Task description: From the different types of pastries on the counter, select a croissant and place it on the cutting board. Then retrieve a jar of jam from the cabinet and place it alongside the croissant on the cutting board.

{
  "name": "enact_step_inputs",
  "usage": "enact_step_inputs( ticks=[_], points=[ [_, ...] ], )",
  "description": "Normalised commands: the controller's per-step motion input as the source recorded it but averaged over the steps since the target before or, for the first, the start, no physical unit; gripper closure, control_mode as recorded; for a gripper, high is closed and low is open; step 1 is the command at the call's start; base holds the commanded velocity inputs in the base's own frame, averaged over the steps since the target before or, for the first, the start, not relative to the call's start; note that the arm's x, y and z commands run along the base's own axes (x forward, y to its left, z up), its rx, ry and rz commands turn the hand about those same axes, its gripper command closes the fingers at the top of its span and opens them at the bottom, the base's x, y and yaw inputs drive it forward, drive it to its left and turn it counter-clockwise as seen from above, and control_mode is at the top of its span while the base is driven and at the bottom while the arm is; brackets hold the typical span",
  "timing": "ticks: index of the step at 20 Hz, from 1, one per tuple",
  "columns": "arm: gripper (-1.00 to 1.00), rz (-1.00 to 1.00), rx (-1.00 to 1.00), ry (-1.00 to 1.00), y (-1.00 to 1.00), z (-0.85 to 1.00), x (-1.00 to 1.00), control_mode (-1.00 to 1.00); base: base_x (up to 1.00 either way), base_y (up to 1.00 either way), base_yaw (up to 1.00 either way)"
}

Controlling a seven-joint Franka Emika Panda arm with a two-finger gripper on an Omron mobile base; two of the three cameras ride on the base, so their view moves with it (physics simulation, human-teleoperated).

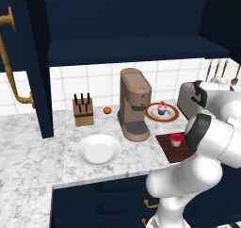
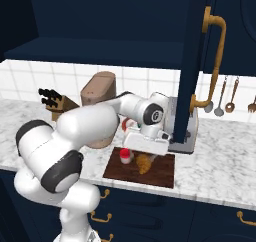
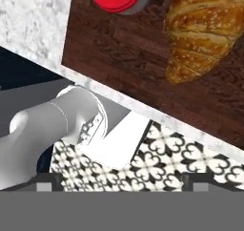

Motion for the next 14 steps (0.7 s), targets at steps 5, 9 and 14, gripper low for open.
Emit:
enact_step_inputs(
  ticks=[5,9,14],
  points=[
    [-1.00,0.09,-0.02,0.00,0.24,-0.17,-0.36,-1.00,0.00,0.00,0.00],
    [-1.00,0.18,-0.32,-0.01,-0.02,-0.77,-0.01,-1.00,0.00,0.00,0.00],
    [-1.00,0.15,-0.15,0.00,-0.30,-0.41,-0.10,-1.00,0.00,0.00,0.00]
  ],
)
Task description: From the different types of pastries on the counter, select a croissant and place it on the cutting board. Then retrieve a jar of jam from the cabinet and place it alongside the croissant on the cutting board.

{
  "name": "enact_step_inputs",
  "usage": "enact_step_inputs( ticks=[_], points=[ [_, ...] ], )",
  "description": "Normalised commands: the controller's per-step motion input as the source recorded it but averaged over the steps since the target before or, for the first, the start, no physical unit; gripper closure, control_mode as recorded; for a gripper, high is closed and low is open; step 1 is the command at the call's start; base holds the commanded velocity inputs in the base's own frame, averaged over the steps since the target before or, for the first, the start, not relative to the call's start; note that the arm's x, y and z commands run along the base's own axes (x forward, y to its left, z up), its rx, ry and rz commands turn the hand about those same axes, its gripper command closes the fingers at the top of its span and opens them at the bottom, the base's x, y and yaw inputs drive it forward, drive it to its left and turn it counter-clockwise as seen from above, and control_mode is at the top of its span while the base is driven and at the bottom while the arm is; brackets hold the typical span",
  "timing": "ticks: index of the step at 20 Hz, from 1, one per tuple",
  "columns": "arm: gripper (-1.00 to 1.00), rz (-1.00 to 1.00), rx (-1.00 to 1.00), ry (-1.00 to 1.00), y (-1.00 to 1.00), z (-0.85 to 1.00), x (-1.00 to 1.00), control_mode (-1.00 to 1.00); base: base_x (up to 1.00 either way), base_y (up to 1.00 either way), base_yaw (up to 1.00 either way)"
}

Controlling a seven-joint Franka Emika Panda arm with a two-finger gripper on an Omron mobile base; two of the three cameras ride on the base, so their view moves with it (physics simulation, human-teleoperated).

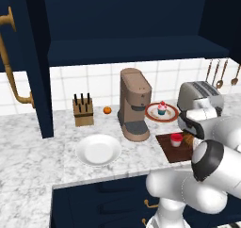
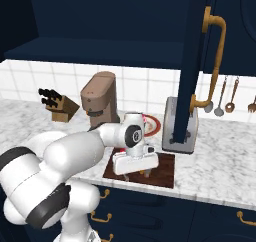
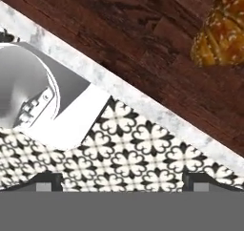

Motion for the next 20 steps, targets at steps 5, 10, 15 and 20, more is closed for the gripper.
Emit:
enact_step_inputs(
  ticks=[5,10,15,20],
  points=[
    [-1.00,0.00,0.00,0.00,-0.84,-0.20,-0.30,-1.00,0.00,0.00,0.00],
    [-1.00,0.00,0.00,0.00,-0.57,-0.06,-0.65,-1.00,0.00,0.00,0.00],
    [-1.00,0.00,0.01,0.00,-0.10,0.00,-0.14,-1.00,0.00,0.00,0.00],
    [-1.00,0.00,0.09,0.17,-0.22,0.00,-0.13,-1.00,0.00,0.00,0.00]
  ],
)
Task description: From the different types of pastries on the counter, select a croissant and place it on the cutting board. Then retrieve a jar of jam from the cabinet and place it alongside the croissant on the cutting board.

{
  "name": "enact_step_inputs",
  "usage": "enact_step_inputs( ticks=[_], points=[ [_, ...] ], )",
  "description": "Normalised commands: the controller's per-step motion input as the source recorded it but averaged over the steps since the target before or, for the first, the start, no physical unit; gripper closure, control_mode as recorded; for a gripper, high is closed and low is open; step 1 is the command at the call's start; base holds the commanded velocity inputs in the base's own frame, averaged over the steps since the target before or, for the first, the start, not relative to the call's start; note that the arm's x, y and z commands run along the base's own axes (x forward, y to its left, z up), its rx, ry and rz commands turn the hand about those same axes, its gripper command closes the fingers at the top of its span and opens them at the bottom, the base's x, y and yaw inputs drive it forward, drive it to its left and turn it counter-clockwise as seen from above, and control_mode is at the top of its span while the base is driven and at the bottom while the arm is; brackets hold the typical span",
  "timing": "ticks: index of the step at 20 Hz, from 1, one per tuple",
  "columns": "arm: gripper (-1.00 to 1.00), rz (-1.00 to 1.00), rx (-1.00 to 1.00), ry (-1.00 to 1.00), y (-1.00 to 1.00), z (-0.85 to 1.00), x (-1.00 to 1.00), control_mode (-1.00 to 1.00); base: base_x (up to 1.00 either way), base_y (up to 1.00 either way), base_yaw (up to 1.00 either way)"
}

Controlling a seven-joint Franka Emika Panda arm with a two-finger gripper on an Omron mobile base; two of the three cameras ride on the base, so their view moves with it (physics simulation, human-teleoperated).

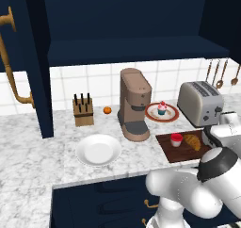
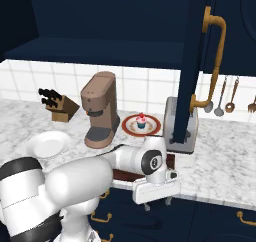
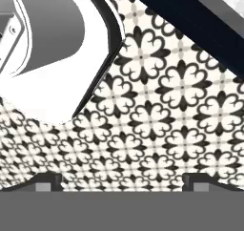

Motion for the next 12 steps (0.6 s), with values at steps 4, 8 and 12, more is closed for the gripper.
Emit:
enact_step_inputs(
  ticks=[4,8,12],
  points=[
    [-1.00,0.00,0.12,0.24,-0.48,0.00,-0.23,-1.00,0.00,0.00,0.00],
    [-1.00,-0.09,0.06,0.18,-0.20,0.00,-0.38,-1.00,0.00,0.00,0.00],
    [-1.00,-0.25,0.07,0.11,-0.04,0.10,-0.39,-1.00,0.00,0.00,0.00]
  ],
)
